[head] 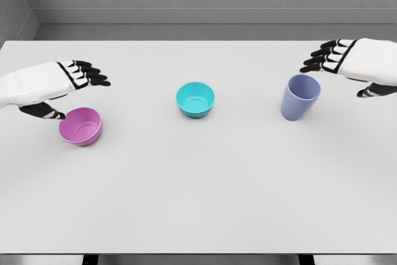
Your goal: Stacking bowl and cup with both arms
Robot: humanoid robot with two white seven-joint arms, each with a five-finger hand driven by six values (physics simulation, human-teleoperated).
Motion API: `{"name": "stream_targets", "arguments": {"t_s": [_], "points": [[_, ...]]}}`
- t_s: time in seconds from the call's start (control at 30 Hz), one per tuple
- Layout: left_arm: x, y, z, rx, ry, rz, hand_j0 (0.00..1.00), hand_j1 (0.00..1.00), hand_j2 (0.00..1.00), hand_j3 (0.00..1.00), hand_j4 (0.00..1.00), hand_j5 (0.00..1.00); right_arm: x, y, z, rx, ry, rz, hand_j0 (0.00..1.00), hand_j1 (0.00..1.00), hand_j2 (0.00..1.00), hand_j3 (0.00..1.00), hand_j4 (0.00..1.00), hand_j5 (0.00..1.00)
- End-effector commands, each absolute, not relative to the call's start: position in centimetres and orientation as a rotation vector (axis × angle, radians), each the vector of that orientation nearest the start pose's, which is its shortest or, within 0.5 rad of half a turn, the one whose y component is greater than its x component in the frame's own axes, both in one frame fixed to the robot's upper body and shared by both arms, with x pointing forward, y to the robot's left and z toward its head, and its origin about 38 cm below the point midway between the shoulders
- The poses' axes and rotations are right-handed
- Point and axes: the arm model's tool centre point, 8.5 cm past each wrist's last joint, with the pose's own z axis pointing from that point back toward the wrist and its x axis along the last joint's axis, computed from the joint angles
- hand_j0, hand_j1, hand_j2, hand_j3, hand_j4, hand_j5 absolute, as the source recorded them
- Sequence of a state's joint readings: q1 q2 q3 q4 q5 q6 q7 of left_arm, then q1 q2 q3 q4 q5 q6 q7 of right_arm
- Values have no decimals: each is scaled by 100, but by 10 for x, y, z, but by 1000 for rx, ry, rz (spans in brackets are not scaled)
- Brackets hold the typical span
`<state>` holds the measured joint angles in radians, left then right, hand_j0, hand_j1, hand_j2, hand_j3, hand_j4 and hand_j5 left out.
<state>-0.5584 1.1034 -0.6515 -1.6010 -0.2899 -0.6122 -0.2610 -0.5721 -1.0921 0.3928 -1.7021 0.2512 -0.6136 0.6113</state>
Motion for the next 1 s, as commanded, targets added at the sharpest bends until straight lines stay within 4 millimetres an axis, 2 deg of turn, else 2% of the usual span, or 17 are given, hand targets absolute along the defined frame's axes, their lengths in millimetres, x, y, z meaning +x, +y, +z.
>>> {"name": "stream_targets", "arguments": {"t_s": [0.0, 0.1, 0.17, 0.2, 0.27, 0.33, 0.4, 0.47, 0.6, 0.67, 0.73, 0.87, 0.93, 0.97], "points": [[388, 350, 247, 460, -1531, -2030, 100, 100, 100, 100, 100, 100, 385, -349, 321, 795, 1915, -2959, 100, 100, 100, 100, 100, 100], [388, 349, 247, 458, -1528, -2033, 100, 100, 100, 100, 100, 100, 385, -348, 323, 799, 1916, -2949, 100, 100, 100, 100, 100, 100], [387, 348, 243, 442, -1512, -2046, 100, 100, 100, 100, 100, 100, 386, -348, 317, 769, 1915, -2971, 100, 100, 100, 100, 100, 100], [387, 343, 241, 426, -1474, -2099, 100, 100, 100, 100, 100, 100, 387, -352, 335, 841, 1886, -2947, 100, 100, 100, 100, 100, 100], [389, 336, 235, 382, -1396, -2179, 100, 100, 100, 100, 100, 100, 386, -361, 343, 888, 1844, -2966, 100, 100, 100, 100, 100, 100], [392, 338, 241, 396, -1364, -2211, 100, 100, 100, 100, 100, 100, 385, -362, 354, 916, 1851, -2941, 100, 100, 100, 100, 100, 100], [387, 339, 231, 366, -1319, -2242, 100, 100, 100, 100, 100, 100, 384, -361, 355, 887, 1893, -2929, 100, 100, 100, 100, 100, 100], [388, 341, 228, 430, -1248, -2326, 100, 100, 100, 100, 100, 100, 386, -354, 354, 845, 1944, -2901, 100, 100, 100, 100, 100, 100], [390, 361, 248, 529, -1128, -2380, 100, 100, 100, 100, 100, 100, 388, -347, 357, 822, 1987, -2859, 100, 100, 100, 100, 100, 100], [390, 364, 248, 539, -1110, -2388, 100, 100, 100, 100, 100, 100, 391, -338, 355, 797, 2021, -2827, 100, 100, 100, 100, 100, 100], [390, 361, 247, 534, -1114, -2391, 100, 100, 100, 100, 100, 100, 393, -330, 354, 768, 2051, -2797, 100, 100, 100, 100, 100, 100], [392, 354, 244, 518, -1139, -2392, 100, 100, 100, 100, 100, 100, 393, -330, 352, 761, 2050, -2803, 100, 100, 100, 100, 100, 100], [394, 342, 238, 489, -1172, -2397, 100, 100, 100, 100, 100, 100, 393, -331, 351, 759, 2048, -2809, 100, 100, 100, 100, 100, 100], [395, 339, 236, 482, -1180, -2397, 100, 100, 100, 100, 100, 100, 393, -328, 342, 722, 2032, -2837, 100, 100, 100, 100, 100, 100]]}}
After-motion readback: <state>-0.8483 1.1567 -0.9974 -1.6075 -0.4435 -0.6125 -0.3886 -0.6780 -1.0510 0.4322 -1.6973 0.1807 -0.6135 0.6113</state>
